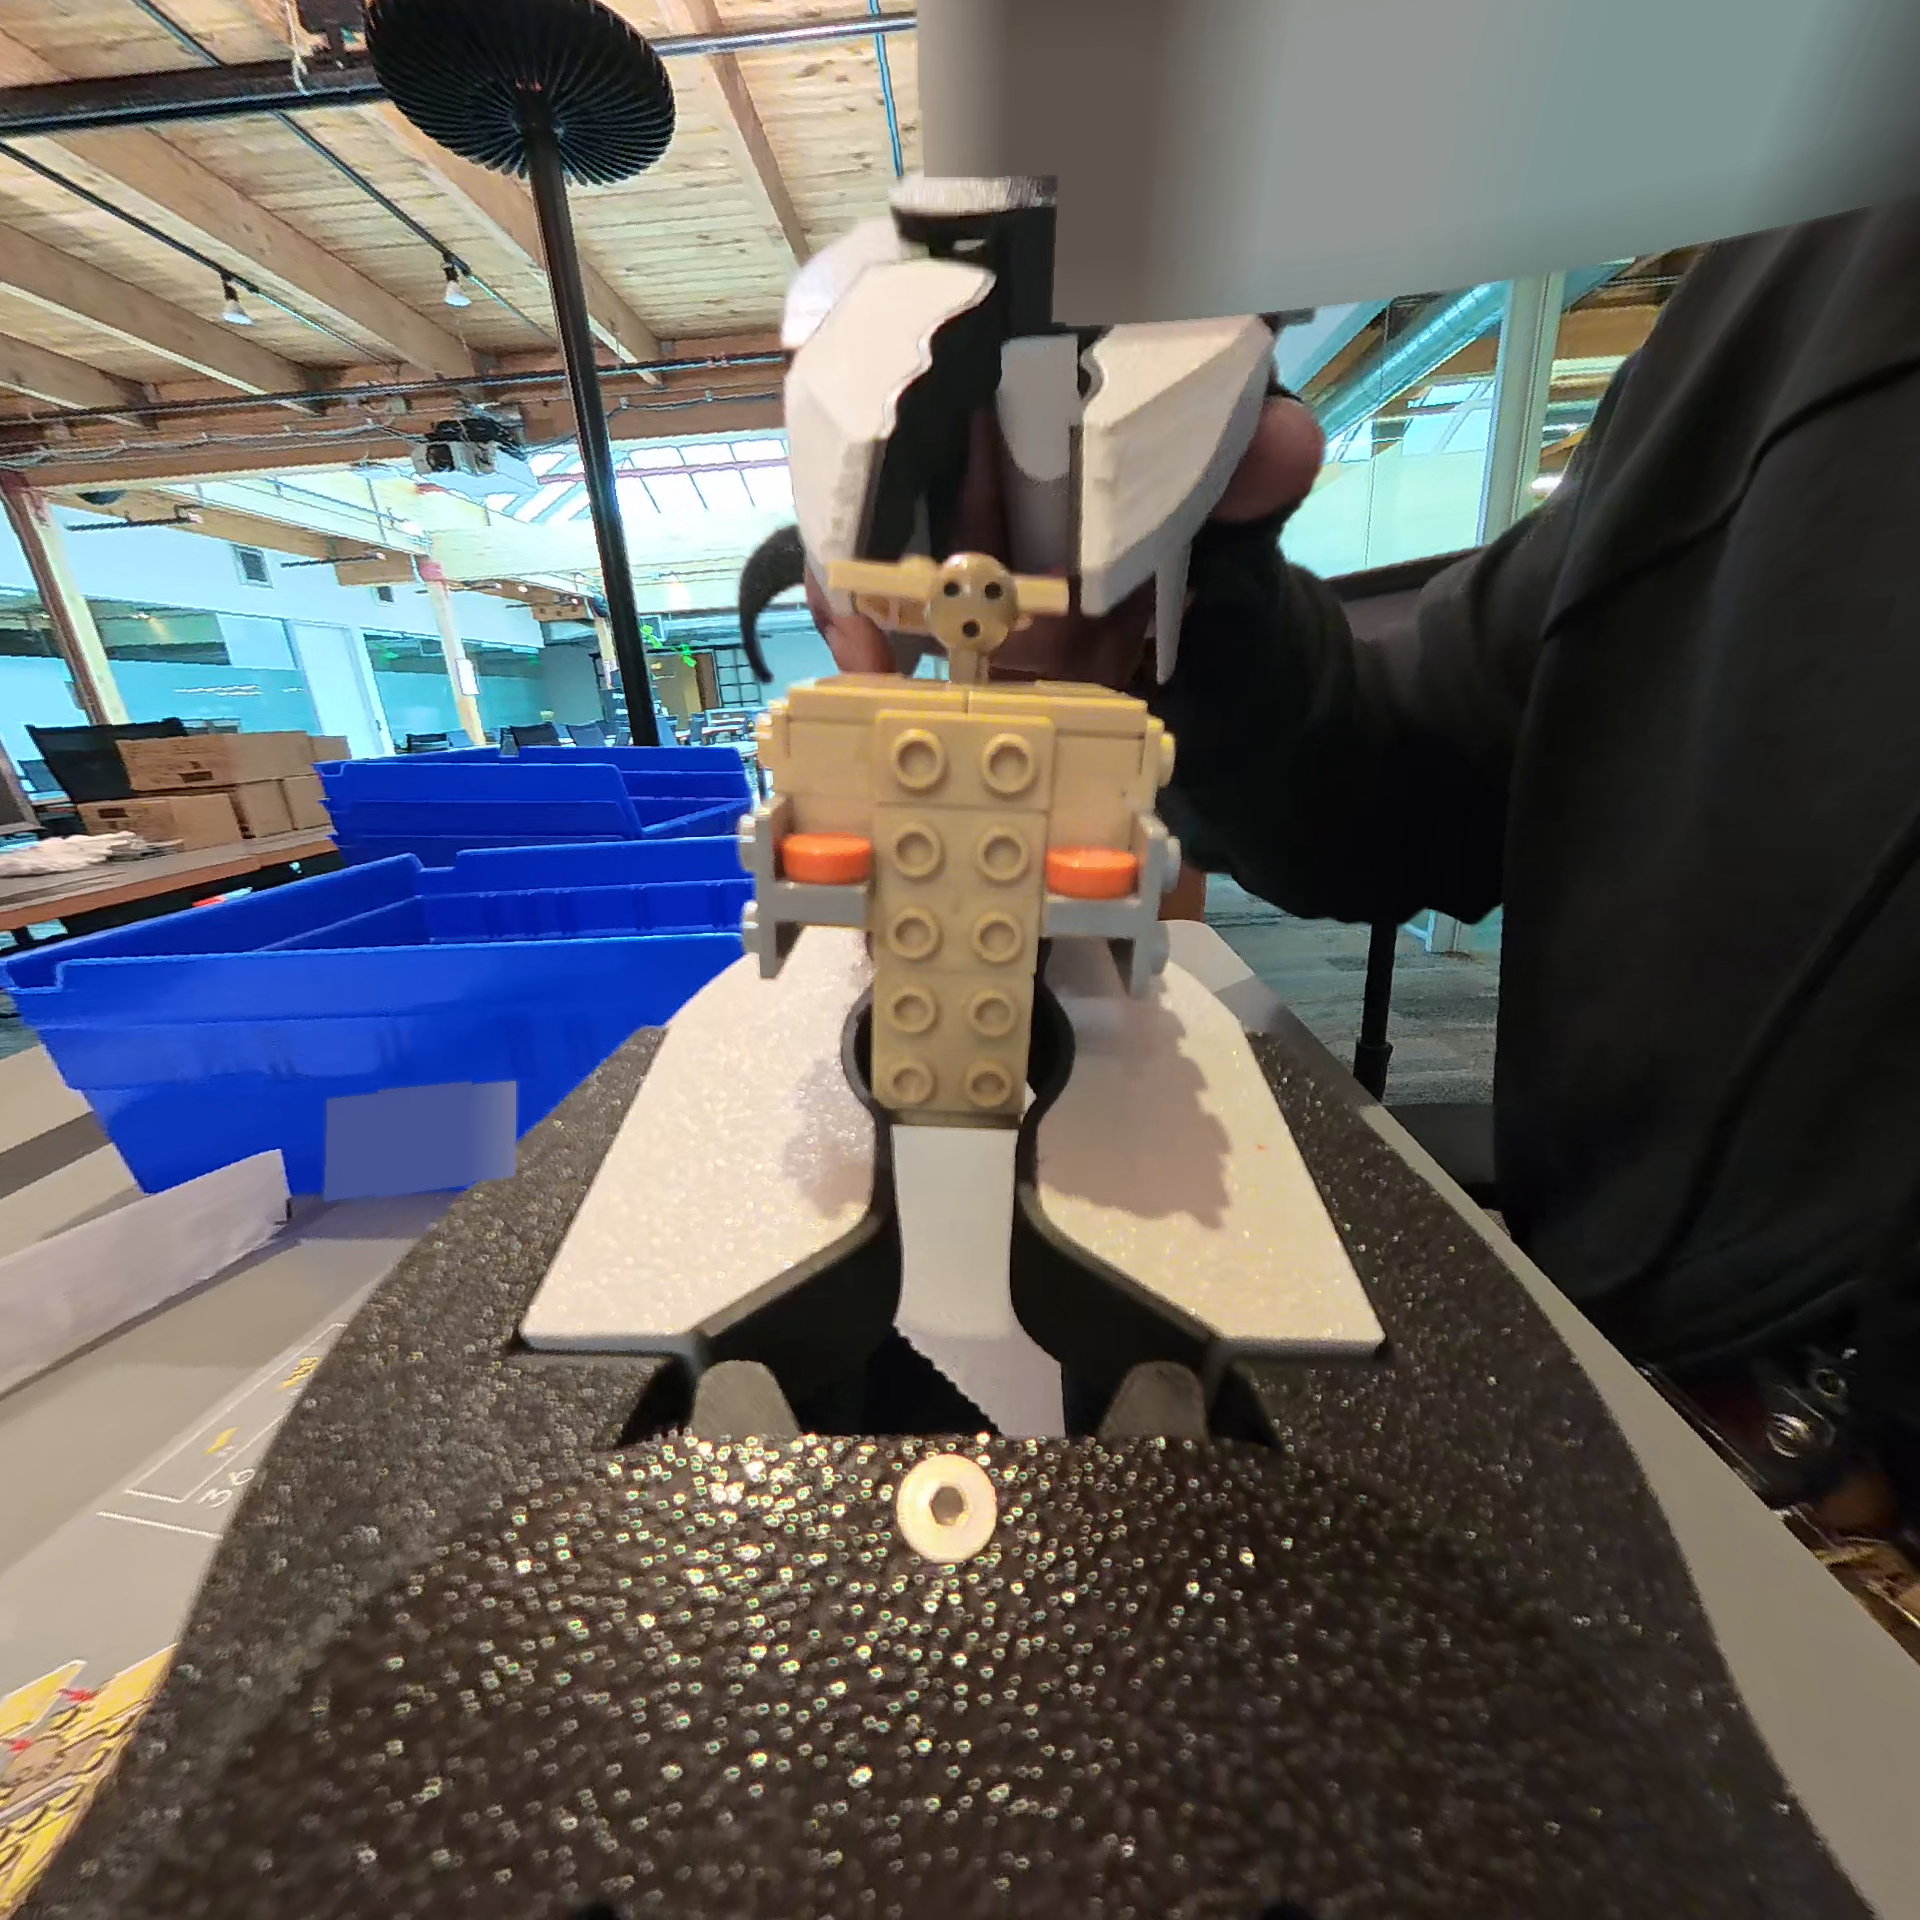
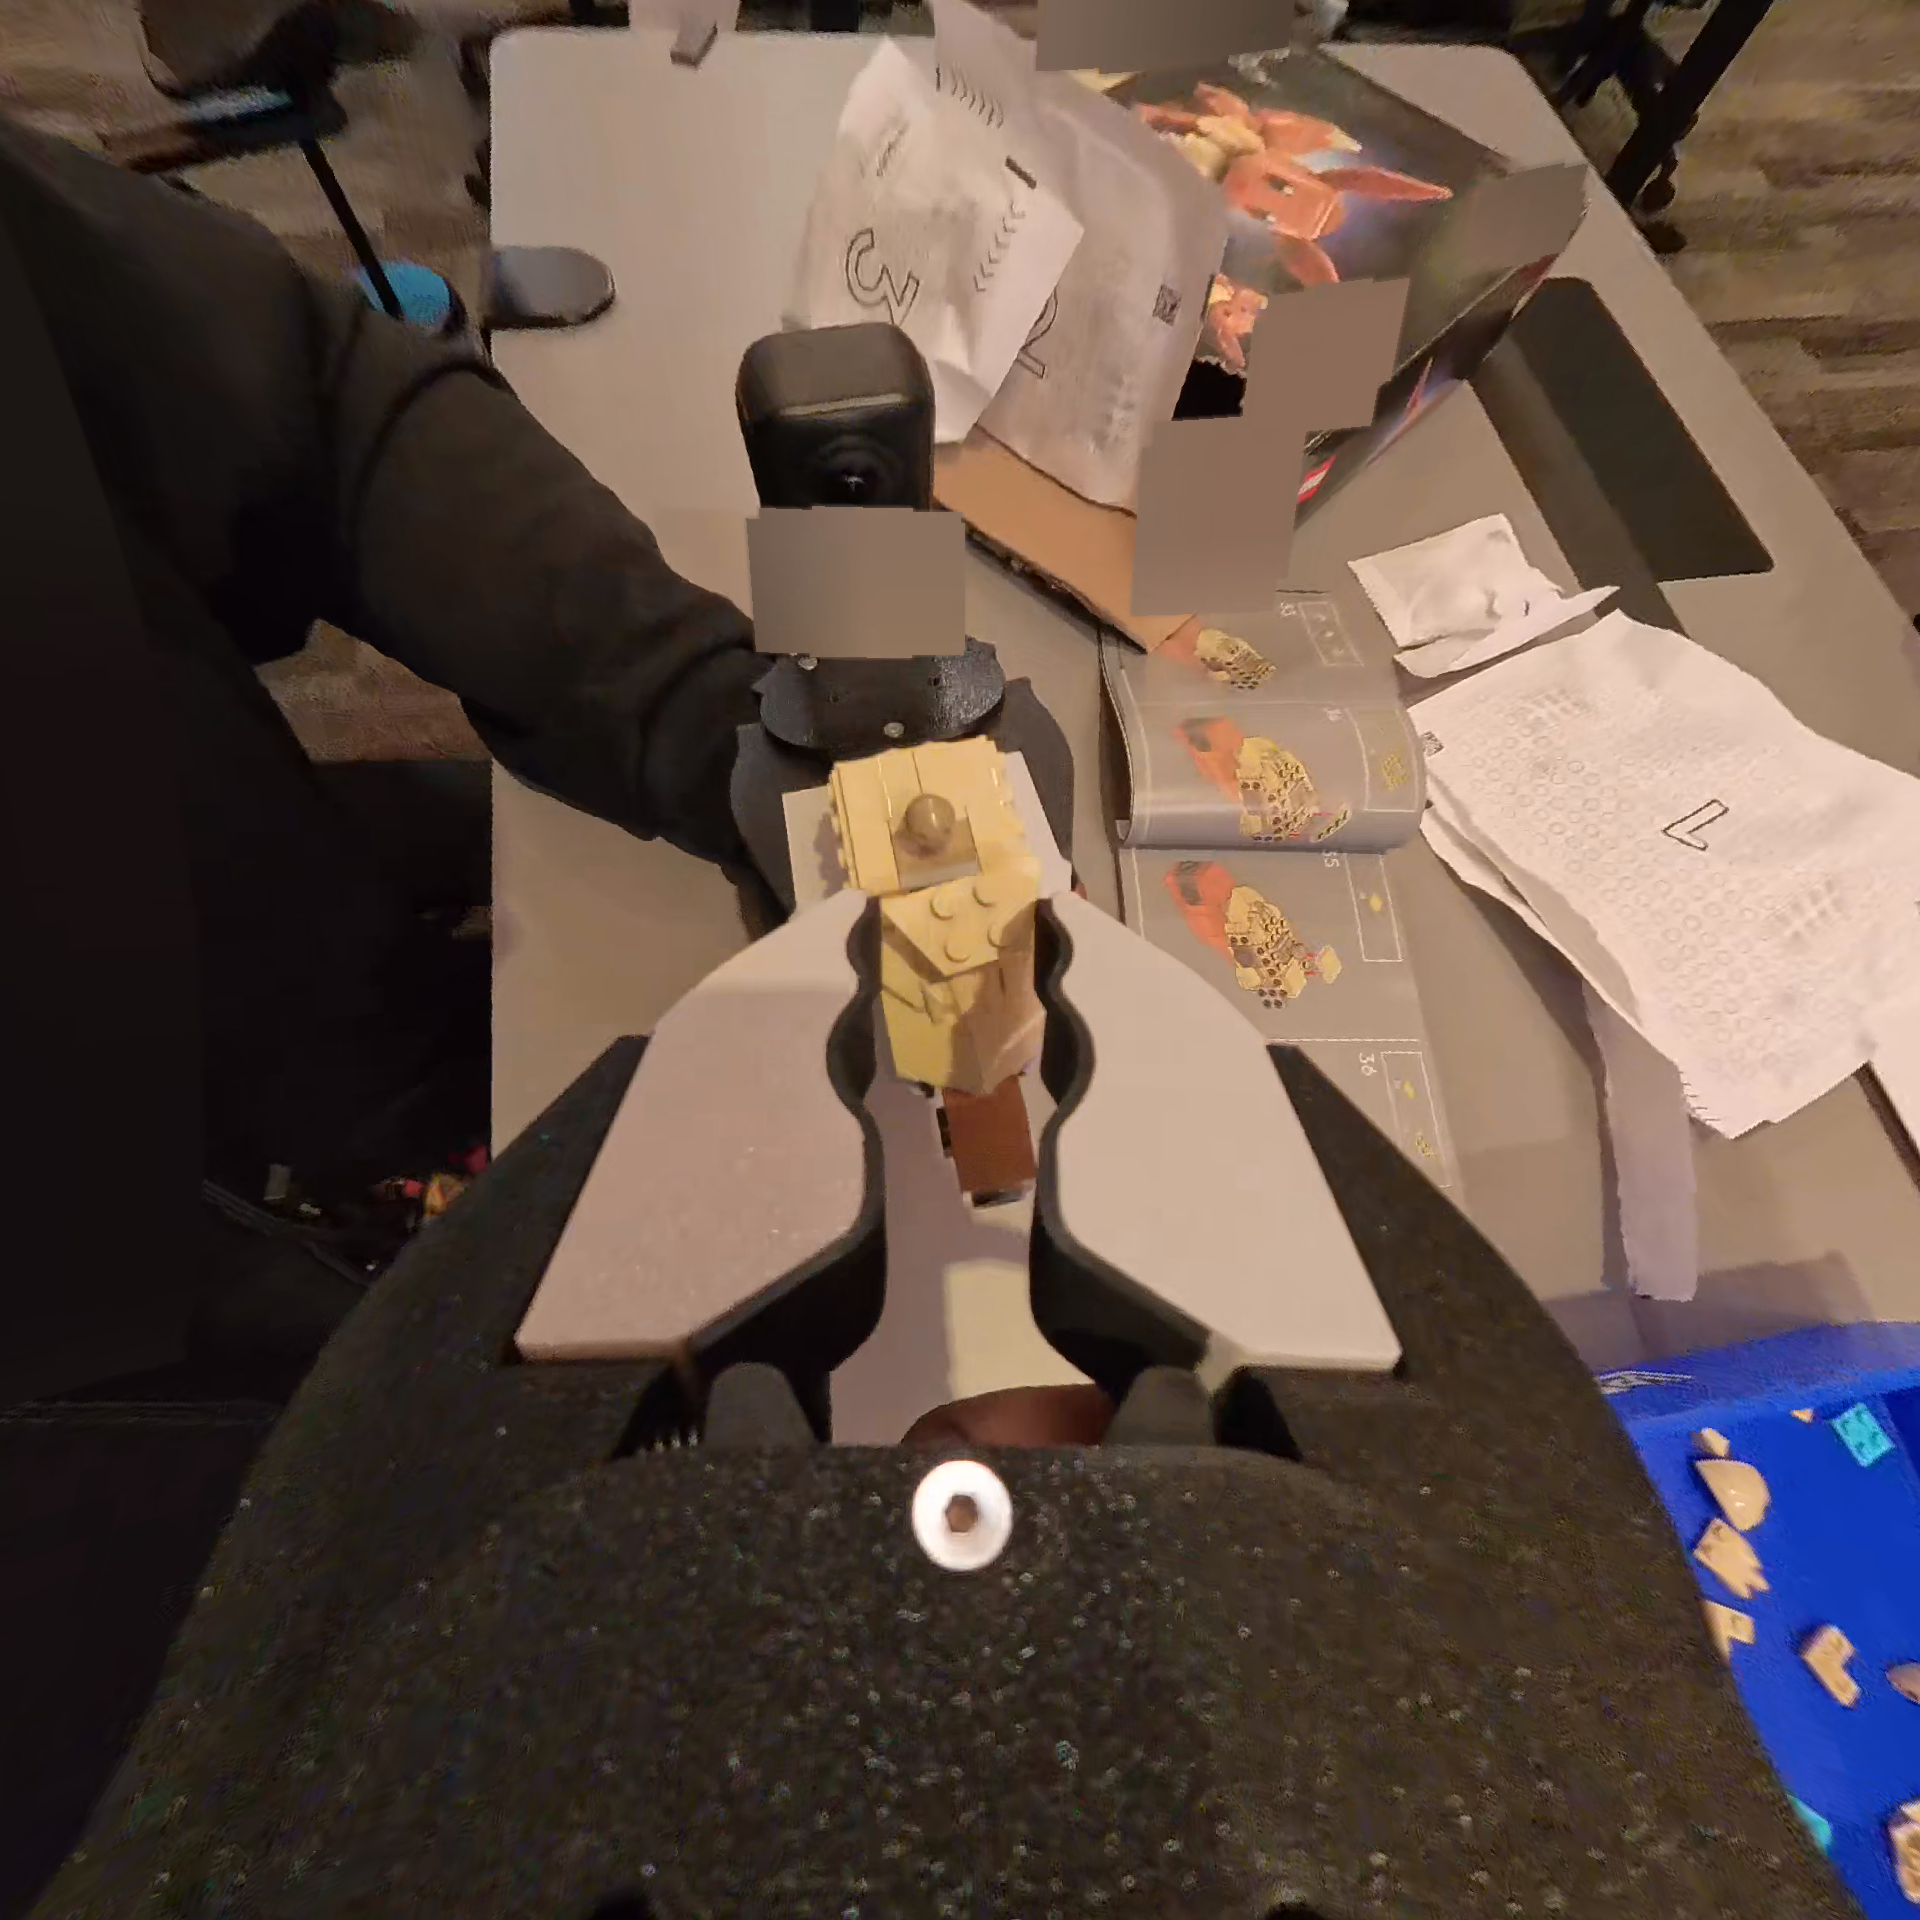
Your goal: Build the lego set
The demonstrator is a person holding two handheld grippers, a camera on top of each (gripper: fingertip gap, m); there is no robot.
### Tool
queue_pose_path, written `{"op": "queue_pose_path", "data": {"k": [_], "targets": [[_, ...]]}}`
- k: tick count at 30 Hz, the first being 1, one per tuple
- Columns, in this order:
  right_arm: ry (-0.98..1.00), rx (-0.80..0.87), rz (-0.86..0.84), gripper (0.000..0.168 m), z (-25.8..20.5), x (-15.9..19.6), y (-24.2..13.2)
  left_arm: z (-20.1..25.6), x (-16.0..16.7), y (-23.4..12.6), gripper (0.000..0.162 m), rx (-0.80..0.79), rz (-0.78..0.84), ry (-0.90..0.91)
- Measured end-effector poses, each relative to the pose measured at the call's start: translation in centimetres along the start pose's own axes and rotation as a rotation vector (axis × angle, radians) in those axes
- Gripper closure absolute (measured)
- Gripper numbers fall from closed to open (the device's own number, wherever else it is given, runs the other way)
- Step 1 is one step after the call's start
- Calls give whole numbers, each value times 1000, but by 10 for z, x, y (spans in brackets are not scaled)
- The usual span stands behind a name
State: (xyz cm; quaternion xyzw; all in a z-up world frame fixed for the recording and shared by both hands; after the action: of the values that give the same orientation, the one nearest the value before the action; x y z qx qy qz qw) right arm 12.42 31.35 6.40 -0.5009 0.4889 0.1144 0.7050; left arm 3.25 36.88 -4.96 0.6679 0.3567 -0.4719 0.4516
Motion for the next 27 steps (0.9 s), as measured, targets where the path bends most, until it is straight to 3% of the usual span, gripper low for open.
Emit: {"op": "queue_pose_path", "data": {"k": [6,27], "targets": [[-11,13,-96,141,-3,-3,10,0,0,0,142,-12,-3,4],[19,74,-170,139,-9,-5,11,1,0,1,142,-28,-9,21]]}}
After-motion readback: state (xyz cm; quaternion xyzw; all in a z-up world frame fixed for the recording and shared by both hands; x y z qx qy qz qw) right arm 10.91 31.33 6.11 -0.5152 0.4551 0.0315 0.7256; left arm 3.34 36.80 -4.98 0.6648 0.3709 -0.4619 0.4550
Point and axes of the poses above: each gripper's, where its closed fingertips meet, y out along the fingers, x out of its underside, z = x × y across the jaws, the point moved 8 cm from there along -y, back along the fingers, and after that the axes turned 5 degrees about y, right-handed, at the moved point
